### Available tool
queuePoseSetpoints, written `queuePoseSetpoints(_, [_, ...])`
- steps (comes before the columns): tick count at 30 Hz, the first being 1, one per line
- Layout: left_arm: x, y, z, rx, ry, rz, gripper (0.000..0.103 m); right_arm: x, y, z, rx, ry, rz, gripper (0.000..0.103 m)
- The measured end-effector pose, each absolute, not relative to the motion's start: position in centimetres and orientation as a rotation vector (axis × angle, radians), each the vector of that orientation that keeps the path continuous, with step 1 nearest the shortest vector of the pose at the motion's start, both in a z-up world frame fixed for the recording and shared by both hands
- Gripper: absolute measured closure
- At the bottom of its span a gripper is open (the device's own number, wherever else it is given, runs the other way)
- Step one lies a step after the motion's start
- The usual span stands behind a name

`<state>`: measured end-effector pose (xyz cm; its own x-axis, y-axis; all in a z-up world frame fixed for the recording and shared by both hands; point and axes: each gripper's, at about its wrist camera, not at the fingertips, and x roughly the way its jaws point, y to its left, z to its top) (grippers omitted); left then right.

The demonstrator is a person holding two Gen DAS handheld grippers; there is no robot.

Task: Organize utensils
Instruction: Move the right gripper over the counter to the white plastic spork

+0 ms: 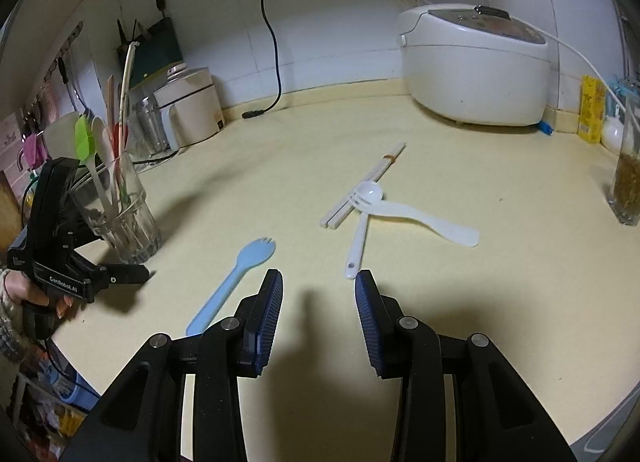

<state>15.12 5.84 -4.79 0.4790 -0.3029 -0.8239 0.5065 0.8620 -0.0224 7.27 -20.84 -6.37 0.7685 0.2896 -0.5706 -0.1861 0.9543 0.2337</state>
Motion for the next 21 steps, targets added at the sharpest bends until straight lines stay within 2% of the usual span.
queuePoseSetpoints(21, [15.1, 5.9, -4.8, 0.237, 0.952, -0.5, 0.002, 8.2, -20.2, -7.7, 0.126, 0.676, 0.281, 0.065])
